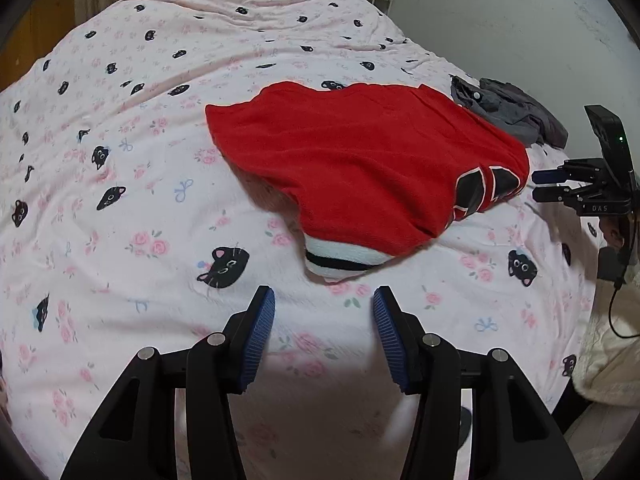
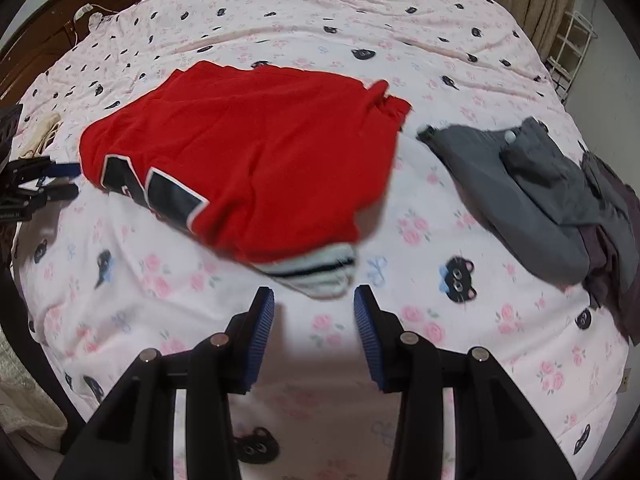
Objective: Fold clothes
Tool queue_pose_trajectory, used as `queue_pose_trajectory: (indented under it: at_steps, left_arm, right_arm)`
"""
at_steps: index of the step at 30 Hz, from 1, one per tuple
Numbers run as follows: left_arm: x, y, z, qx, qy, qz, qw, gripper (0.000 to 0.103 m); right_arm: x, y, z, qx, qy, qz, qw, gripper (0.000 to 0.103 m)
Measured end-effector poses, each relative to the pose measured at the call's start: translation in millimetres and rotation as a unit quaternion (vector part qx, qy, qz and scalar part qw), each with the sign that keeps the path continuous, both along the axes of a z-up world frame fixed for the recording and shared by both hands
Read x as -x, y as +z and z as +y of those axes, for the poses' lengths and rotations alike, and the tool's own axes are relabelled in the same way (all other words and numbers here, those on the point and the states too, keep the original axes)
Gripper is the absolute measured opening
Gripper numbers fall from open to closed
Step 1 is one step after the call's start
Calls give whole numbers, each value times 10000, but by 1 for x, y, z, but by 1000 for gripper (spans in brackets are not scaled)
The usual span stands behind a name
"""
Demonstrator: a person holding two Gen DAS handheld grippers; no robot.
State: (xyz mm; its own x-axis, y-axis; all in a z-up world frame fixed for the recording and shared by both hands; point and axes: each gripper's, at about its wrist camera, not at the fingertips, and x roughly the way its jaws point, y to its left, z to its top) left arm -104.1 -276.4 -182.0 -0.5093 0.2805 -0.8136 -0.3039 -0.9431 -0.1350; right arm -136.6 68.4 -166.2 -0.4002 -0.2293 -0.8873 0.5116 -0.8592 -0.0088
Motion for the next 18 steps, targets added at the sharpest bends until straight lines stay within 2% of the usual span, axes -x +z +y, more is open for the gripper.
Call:
queue_pose_trajectory:
  at_steps: [6, 14, 16, 18]
  left_arm:
    - [2, -1, 3, 79, -202, 267, 9994, 47]
    - [6, 3, 13, -213, -542, 438, 9973, 46]
    - [8, 4, 14, -297, -598, 447, 9968, 38]
    - [8, 7, 12, -367, -580, 445, 9967, 34]
  right_arm:
    - [2, -6, 7, 161, 113, 141, 9997, 43]
    - [14, -6, 10, 472, 345, 172, 9981, 43]
    - [15, -6, 10, 529, 438, 153, 9975, 42]
    - [17, -5, 10, 606, 512, 92, 9968, 35]
